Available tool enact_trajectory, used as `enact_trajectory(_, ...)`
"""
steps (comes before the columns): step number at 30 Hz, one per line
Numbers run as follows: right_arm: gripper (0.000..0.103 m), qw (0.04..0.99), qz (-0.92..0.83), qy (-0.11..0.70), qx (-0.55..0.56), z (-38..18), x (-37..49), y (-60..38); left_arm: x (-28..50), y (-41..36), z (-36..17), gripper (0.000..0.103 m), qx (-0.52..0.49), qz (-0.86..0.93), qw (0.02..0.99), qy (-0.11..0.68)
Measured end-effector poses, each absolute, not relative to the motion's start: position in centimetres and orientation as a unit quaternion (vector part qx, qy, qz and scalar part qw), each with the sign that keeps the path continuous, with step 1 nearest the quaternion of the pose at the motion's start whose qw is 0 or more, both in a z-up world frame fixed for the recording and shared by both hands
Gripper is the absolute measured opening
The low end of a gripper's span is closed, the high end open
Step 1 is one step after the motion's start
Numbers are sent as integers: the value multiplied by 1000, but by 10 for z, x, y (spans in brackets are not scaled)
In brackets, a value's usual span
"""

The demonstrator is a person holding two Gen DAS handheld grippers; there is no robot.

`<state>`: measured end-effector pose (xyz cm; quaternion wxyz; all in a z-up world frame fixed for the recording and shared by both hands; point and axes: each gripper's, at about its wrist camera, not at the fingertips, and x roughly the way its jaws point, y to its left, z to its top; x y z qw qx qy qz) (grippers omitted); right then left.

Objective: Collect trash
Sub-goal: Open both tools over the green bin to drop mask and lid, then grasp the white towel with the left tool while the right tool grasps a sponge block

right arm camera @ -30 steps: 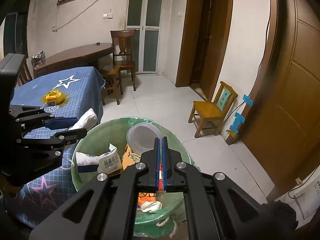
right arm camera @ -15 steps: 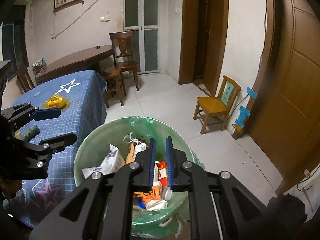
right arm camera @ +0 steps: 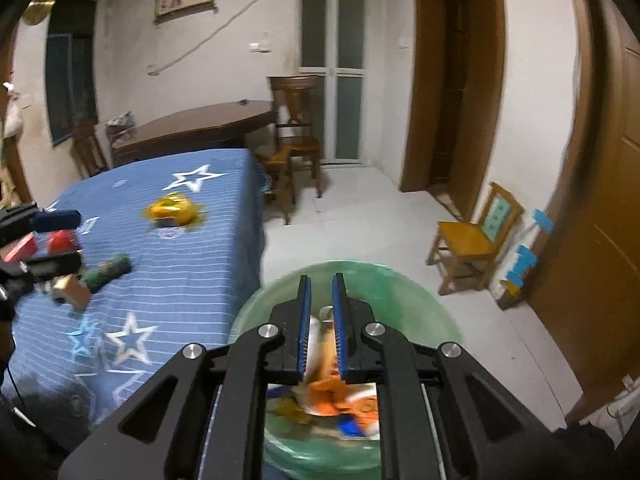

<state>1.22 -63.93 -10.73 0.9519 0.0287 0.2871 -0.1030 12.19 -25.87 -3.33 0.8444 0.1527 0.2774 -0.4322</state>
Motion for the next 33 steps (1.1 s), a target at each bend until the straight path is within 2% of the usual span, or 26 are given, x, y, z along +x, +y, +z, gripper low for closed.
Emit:
enact_trajectory(3, 25, 954, -61, 291, 30, -109, 23, -610, 135, -197, -24, 73, 128, -413, 856, 284)
enact_trajectory(5, 29, 955, -28, 294, 27, -111, 31, -587, 146, -152, -22, 73, 116, -383, 870, 286)
enact_trajectory(7, 38, 954, 8, 299, 22, -113, 37, -561, 155, -115, -25, 73, 119, -369, 874, 293)
enact_trajectory(9, 54, 952, 42, 304, 12, -115, 45, -533, 161, -81, -38, 73, 139, -379, 859, 315)
enact_trajectory(10, 57, 950, 60, 306, 6, -117, 49, -517, 163, -69, -45, 72, 151, -381, 855, 319)
enact_trajectory(14, 65, 935, 130, 331, -14, -129, 68, -462, 164, -36, -76, 58, 195, -392, 835, 334)
enact_trajectory(19, 66, 913, 178, 365, -47, -151, 96, -409, 178, -37, -103, 57, 211, -385, 831, 341)
enact_trajectory(26, 64, 896, 194, 397, -33, -166, 121, -394, 201, -58, -122, 57, 198, -403, 818, 359)
enact_trajectory(30, 43, 887, 200, 416, -27, -177, 134, -385, 204, -70, -131, 57, 208, -408, 811, 365)
enact_trajectory(31, 41, 887, 196, 417, -24, -179, 135, -385, 205, -71, -134, 54, 209, -407, 810, 366)
enact_trajectory(32, 35, 889, 193, 414, -23, -179, 137, -386, 206, -74, -137, 46, 211, -404, 809, 372)
enact_trajectory(33, 34, 890, 193, 413, -18, -179, 137, -388, 205, -75, -140, 45, 213, -400, 809, 376)
